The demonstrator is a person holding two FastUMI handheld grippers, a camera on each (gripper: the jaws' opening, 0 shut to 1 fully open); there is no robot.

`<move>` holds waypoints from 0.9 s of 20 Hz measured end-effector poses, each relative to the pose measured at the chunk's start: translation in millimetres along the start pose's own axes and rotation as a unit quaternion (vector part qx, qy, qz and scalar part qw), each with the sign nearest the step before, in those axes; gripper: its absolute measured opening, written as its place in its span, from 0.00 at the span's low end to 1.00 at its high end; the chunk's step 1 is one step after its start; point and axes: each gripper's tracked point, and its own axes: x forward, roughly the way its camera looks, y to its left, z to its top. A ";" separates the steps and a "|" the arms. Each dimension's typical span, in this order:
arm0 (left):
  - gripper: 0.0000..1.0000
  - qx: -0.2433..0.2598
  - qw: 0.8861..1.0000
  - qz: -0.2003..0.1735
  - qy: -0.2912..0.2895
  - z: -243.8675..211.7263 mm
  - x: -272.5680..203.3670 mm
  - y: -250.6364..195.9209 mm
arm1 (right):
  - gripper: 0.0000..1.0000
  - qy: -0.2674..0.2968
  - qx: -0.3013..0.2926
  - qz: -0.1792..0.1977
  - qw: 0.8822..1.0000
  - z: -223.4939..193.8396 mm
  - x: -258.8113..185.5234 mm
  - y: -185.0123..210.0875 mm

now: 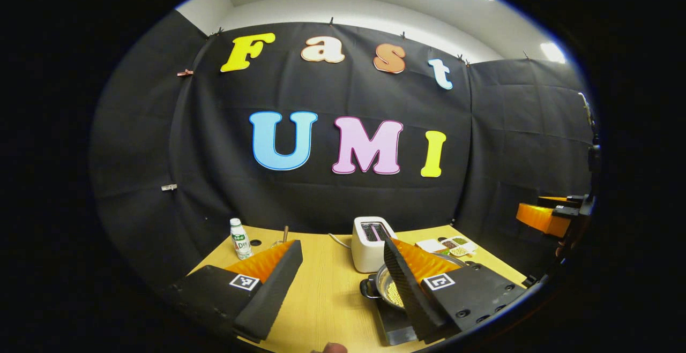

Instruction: First push the handle of the pot to place it horizontally, then grasp the pot with both hands and set it on the induction cooktop.

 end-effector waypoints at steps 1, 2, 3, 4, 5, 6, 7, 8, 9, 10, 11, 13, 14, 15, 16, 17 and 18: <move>0.95 0.000 1.000 -0.003 -0.004 0.8 -5.0 0.4 | 0.98 -0.008 0.000 -0.003 1.000 3.0 -3.4 -0.9; 0.96 0.000 1.000 -0.004 -0.005 1.1 -10.1 0.9 | 0.99 -0.013 0.000 -0.005 1.000 5.0 -6.2 -2.3; 0.95 0.000 1.000 -0.003 -0.006 -1.2 -15.8 2.3 | 0.99 -0.017 0.001 -0.008 1.000 6.9 -8.7 -3.3; 0.95 0.000 1.000 0.001 -0.008 -1.8 -18.3 4.9 | 0.94 -0.020 0.000 -0.009 1.000 8.8 -11.3 -3.4; 0.95 0.001 1.000 0.006 -0.010 -0.6 -22.1 8.6 | 0.94 -0.020 -0.001 -0.008 1.000 8.8 -12.5 -2.1; 0.95 0.002 1.000 0.010 -0.011 -0.2 -25.9 10.8 | 0.98 -0.017 0.001 -0.005 1.000 7.4 -13.9 0.0; 0.95 0.005 1.000 0.013 -0.013 1.6 -28.1 11.9 | 0.98 -0.015 0.002 -0.004 1.000 7.5 -15.1 1.9; 0.95 0.011 1.000 0.016 -0.016 2.5 -29.3 13.1 | 0.99 -0.015 0.000 -0.003 1.000 7.3 -15.6 2.8; 0.95 0.016 1.000 0.018 -0.020 4.8 -30.7 14.6 | 0.99 -0.016 -0.003 -0.001 1.000 8.3 -15.5 4.2; 0.95 0.020 0.999 0.019 -0.022 6.1 -32.3 12.7 | 0.99 -0.016 -0.004 0.002 1.000 8.6 -15.8 6.2; 0.95 0.021 0.999 0.020 -0.023 7.1 -34.1 11.4 | 0.94 -0.013 -0.003 0.004 1.000 7.4 -14.9 8.4; 0.98 0.019 0.999 0.023 -0.024 8.1 -36.3 10.1 | 0.94 -0.010 -0.004 0.005 1.000 6.6 -12.4 9.0; 0.95 0.018 0.999 0.026 -0.023 6.6 -36.9 9.5 | 0.94 -0.009 -0.003 0.007 1.000 6.2 -11.0 10.3; 0.93 0.017 0.999 0.027 -0.022 6.4 -37.0 9.5 | 0.99 -0.009 -0.002 0.008 1.000 6.3 -10.8 10.4; 0.93 0.016 0.999 0.027 -0.021 5.2 -36.4 9.3 | 0.99 -0.008 -0.003 0.008 1.000 6.1 -10.4 9.6; 0.95 0.017 0.999 0.026 -0.020 5.7 -36.3 8.3 | 0.99 -0.007 -0.004 0.008 1.000 5.2 -10.5 9.7; 0.95 0.020 0.999 0.026 -0.020 5.6 -35.8 7.4 | 0.99 -0.005 -0.006 0.009 1.000 4.3 -11.3 10.3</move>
